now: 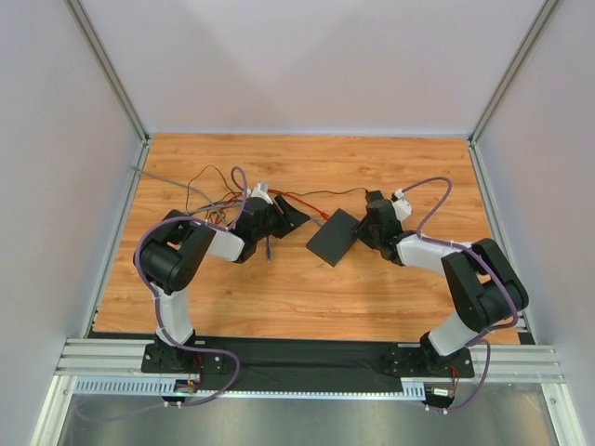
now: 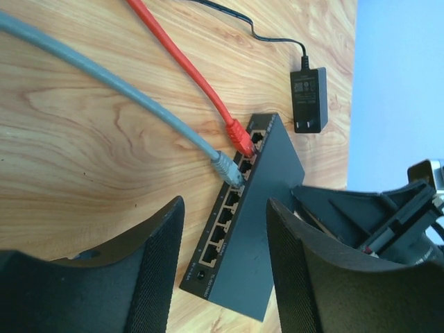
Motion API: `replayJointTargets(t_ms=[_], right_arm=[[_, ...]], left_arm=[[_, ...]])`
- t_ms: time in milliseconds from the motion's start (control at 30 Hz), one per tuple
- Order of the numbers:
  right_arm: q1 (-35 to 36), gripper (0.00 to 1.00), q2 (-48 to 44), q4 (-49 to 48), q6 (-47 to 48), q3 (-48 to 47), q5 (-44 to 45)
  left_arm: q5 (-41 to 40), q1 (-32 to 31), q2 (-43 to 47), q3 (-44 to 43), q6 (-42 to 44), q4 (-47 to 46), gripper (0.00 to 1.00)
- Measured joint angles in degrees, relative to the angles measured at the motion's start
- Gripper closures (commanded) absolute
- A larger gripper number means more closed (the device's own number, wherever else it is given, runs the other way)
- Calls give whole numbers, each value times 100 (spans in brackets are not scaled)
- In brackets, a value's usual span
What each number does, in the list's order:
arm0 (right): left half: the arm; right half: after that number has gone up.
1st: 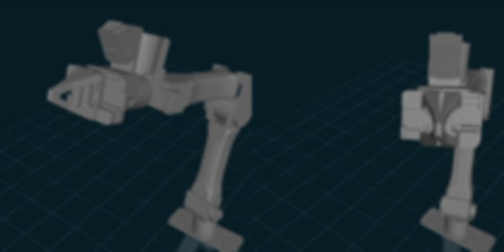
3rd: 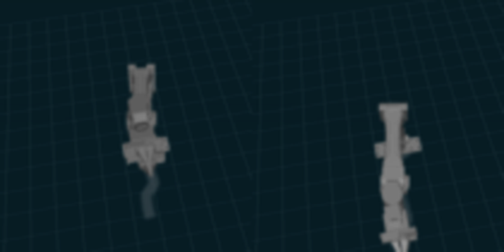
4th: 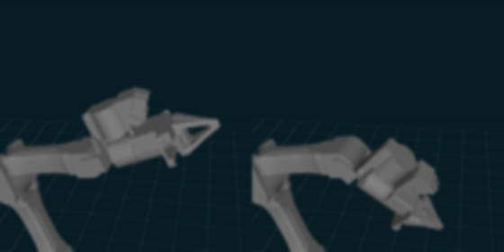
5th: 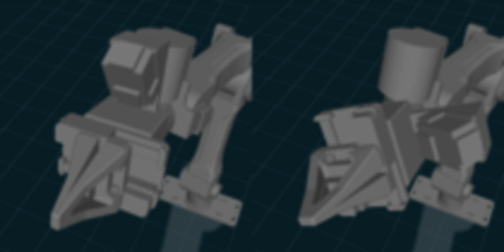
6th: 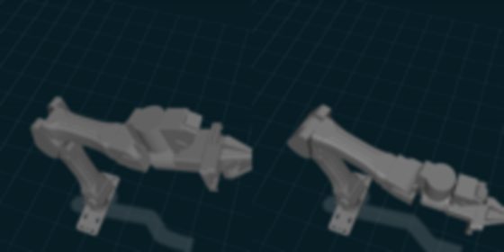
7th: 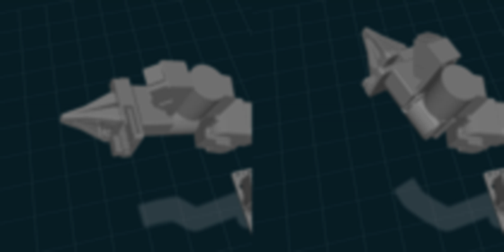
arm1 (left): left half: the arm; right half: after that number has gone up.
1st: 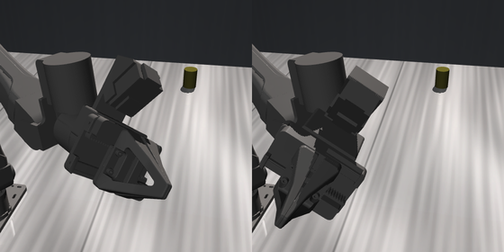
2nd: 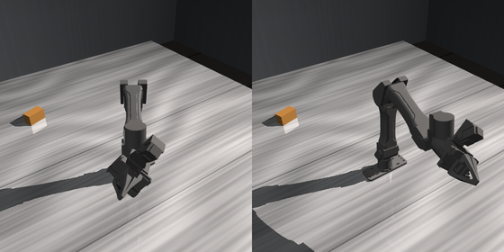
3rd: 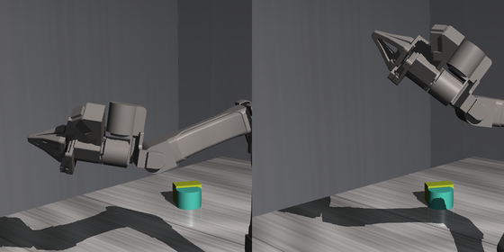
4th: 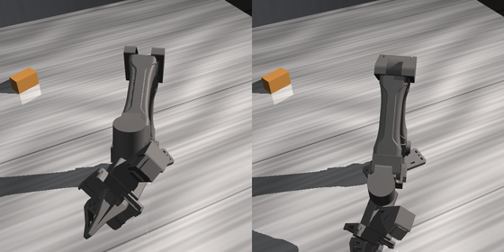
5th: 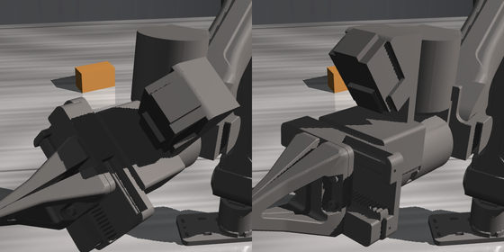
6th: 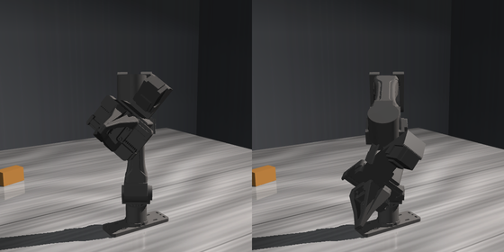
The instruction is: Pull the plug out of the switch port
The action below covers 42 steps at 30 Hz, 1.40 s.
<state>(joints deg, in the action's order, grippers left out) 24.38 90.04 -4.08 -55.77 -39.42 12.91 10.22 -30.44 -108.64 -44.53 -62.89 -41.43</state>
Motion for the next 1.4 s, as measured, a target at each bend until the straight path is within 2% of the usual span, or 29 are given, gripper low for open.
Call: replayJointTargets(t_ms=[133,533,733,900,933,1200,1400], right_arm=[[-103,62,352,-153,289,-321,-107],[-479,52,1985,-42,1506,-2811,-1394],[-437,45,1941,-46,2149,-2669,-1333],[-435,37,1499,94,2326,-2035,-1016],[-437,36,1373,103,2304,-1871,-1001],[-448,35,1392,-208,2026,-1580,-1602],[-457,39,1919,-428,1917,-2009,-2118]], left_arm=[[39,15,0,0,-35,-15,50],[179,216,-48,155,-378,-474,58],[168,225,-317,321,-675,-986,59],[142,223,-507,323,-804,-1067,59],[127,221,-505,323,-811,-1067,56],[2,131,-448,321,-717,-946,52],[-26,116,-326,315,-570,-750,53]])
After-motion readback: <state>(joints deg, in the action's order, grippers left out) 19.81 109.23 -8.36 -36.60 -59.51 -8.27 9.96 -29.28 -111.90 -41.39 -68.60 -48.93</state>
